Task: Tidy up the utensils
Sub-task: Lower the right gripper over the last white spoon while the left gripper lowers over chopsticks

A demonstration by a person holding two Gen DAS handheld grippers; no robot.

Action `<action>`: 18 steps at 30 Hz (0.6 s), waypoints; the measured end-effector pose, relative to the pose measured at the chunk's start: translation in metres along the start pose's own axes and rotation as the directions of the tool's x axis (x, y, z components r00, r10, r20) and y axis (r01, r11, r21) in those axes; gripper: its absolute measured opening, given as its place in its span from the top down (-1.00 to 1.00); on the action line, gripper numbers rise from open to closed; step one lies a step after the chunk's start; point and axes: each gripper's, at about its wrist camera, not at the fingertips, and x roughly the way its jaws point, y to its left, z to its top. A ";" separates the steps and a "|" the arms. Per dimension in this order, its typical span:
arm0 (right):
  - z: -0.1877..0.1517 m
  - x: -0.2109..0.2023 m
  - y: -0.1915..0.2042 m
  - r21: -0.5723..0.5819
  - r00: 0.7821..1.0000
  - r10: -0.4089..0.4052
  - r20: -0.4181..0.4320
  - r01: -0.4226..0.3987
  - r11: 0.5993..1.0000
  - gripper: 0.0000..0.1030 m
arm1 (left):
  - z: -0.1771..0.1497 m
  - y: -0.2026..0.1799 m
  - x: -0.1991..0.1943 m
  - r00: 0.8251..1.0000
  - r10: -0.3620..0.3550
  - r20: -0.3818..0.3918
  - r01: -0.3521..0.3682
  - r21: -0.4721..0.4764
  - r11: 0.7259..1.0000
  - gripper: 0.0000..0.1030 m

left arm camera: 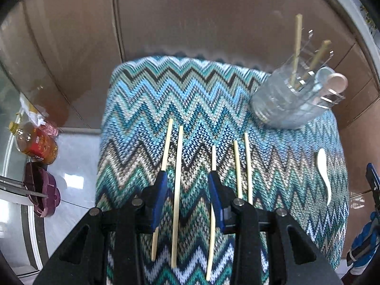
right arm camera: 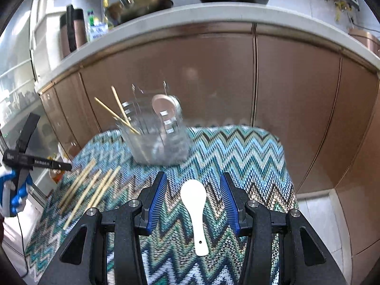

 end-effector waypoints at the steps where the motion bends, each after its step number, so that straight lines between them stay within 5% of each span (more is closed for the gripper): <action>1: -0.001 0.006 -0.003 -0.004 1.000 -0.002 -0.014 0.002 1.000 0.11 | 0.002 0.000 0.005 1.000 0.003 -0.011 -0.003 0.003 1.000 0.34; 18: -0.014 0.059 -0.023 -0.041 0.991 0.023 -0.132 -0.029 0.999 0.11 | 0.025 0.006 0.059 0.992 0.006 -0.126 -0.004 0.016 1.000 0.47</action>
